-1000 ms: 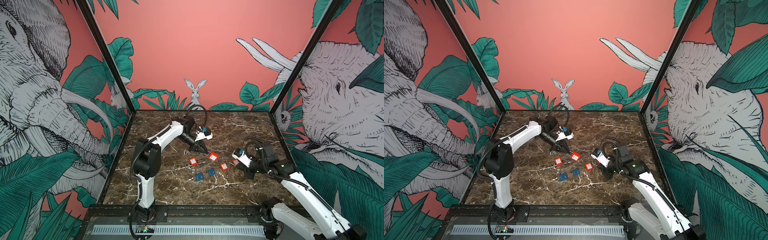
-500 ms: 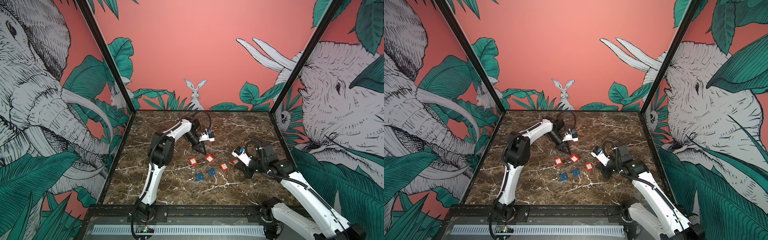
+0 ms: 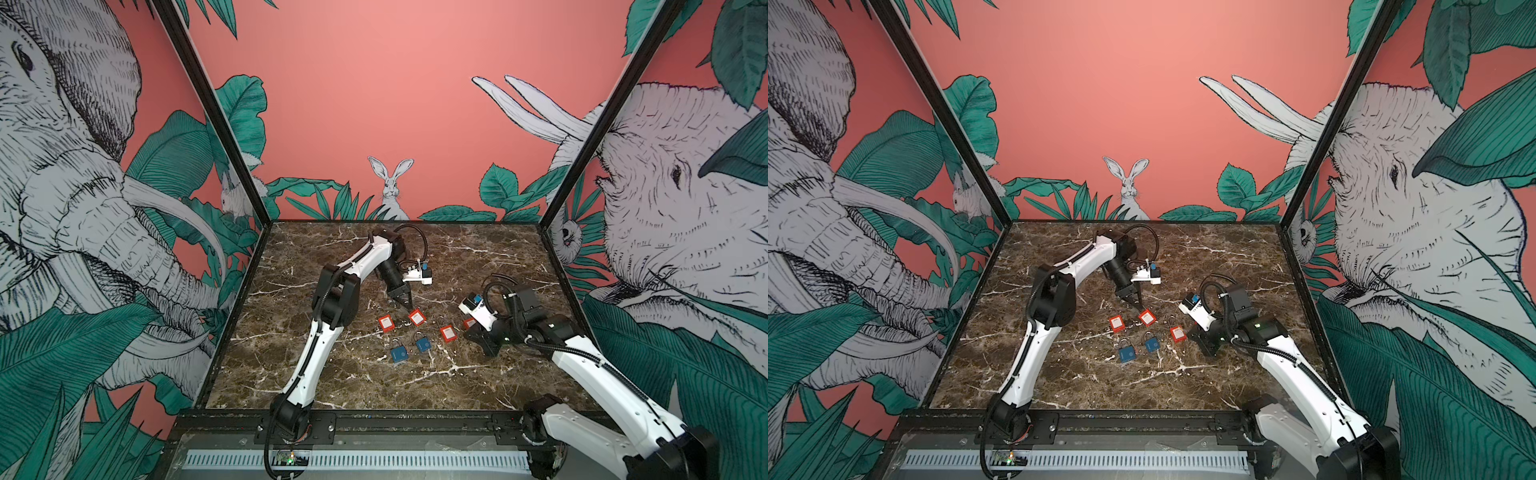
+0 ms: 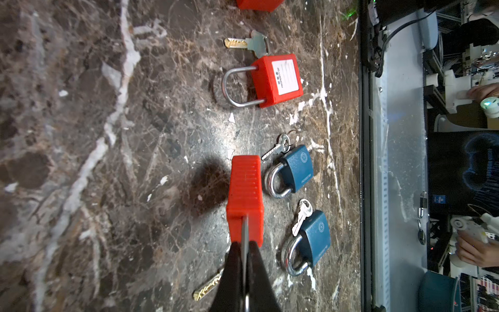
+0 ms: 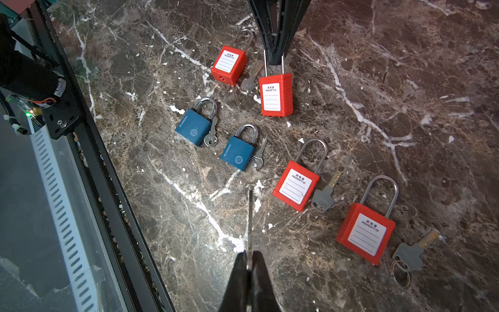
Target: Lock with the key
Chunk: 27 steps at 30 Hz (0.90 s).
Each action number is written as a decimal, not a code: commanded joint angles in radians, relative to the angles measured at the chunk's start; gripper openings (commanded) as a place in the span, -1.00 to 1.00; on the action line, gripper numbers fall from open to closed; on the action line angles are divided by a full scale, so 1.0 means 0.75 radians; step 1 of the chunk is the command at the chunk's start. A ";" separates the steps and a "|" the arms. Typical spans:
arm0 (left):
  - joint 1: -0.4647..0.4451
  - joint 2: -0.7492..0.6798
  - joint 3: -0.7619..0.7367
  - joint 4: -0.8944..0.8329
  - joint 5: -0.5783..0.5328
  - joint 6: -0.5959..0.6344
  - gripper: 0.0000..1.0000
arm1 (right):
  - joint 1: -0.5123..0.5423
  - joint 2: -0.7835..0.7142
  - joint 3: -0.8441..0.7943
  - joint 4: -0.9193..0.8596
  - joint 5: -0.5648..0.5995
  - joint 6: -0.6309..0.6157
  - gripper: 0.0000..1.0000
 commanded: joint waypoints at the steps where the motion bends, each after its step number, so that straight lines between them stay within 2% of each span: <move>1: 0.003 0.019 0.035 -0.037 -0.100 0.027 -0.86 | 0.008 0.016 -0.019 0.070 -0.030 0.036 -1.00; 7: 0.004 0.014 0.050 0.052 -0.137 0.009 -0.62 | 0.013 0.070 -0.040 0.178 -0.028 0.115 -1.00; 11: 0.005 0.010 0.062 0.118 -0.135 -0.002 -0.53 | 0.019 0.122 -0.038 0.243 -0.009 0.167 -1.00; 12: 0.004 0.006 0.062 0.144 -0.181 -0.011 -0.51 | 0.021 0.133 -0.036 0.261 -0.004 0.181 -1.00; 18: 0.013 -0.025 0.063 0.255 -0.193 -0.043 -0.38 | 0.043 0.198 -0.015 0.345 0.109 0.285 -1.00; 22: 0.046 -0.131 0.000 0.414 -0.160 -0.132 -0.27 | 0.053 0.266 0.026 0.376 0.245 0.387 -1.00; 27: 0.102 -0.465 -0.318 0.868 -0.160 -0.361 -0.25 | 0.110 0.426 0.126 0.424 0.324 0.424 -1.00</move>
